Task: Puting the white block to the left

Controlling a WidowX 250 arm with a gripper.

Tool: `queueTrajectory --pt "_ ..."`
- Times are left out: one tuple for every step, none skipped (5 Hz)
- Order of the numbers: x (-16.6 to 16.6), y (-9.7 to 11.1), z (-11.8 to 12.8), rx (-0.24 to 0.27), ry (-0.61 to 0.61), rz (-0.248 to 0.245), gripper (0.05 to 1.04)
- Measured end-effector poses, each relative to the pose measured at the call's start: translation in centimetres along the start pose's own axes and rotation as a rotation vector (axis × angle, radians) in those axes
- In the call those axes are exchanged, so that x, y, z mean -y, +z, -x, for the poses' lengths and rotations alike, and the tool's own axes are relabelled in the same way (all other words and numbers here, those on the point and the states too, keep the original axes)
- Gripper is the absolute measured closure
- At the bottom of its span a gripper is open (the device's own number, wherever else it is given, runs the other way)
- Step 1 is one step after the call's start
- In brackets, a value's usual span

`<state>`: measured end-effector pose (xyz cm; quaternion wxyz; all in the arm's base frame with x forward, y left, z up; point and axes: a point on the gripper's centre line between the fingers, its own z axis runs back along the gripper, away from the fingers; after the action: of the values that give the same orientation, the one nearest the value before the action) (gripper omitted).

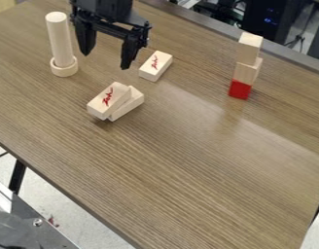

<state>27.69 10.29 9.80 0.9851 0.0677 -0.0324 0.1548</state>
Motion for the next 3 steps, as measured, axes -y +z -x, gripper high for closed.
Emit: queueTrajectory --pt "0.2 -0.7 0.4 -0.027 -0.005 0.002 0.085" --pt "0.3 -1.2 0.8 -0.04 -0.034 0.012 0.085" --pt "0.1 -1.8 1.2 -0.045 -0.056 0.019 0.085"
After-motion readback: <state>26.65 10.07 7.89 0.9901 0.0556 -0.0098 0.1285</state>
